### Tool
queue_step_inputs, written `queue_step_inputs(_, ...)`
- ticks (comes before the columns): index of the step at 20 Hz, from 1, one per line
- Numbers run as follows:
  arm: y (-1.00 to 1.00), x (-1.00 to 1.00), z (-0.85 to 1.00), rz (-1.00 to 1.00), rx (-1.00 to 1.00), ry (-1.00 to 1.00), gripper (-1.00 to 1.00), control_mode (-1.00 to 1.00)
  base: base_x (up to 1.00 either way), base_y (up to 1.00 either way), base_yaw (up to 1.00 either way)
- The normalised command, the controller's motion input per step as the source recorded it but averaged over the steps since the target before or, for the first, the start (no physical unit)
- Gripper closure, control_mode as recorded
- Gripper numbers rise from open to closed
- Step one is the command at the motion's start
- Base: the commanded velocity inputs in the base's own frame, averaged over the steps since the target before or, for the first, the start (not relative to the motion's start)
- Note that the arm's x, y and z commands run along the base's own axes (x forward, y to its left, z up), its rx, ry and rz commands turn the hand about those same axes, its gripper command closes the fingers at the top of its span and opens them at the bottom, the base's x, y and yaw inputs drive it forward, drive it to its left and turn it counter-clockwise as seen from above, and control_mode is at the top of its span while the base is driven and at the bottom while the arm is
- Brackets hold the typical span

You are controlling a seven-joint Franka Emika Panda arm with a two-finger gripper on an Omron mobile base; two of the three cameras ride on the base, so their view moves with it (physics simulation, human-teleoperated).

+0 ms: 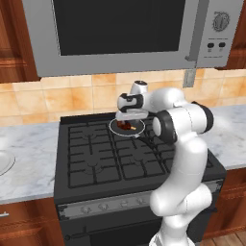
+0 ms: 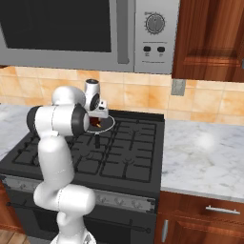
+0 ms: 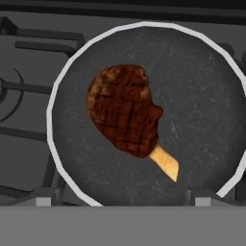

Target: Place the steak on the plate and place the onion on the same plate.

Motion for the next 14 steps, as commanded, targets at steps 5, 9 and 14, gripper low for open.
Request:
queue_step_inputs(5,0.08,0.41,-0.24,0.00,-0.01,0.01,-1.00,-1.00,0.00,0.00,0.00)
queue_step_inputs(9,0.14,0.34,-0.28,0.00,-0.03,0.06,-1.00,-1.00,0.00,0.00,0.00)
queue_step_inputs(14,0.09,0.30,-0.21,0.00,-0.03,0.06,-1.00,-1.00,0.00,0.00,0.00)
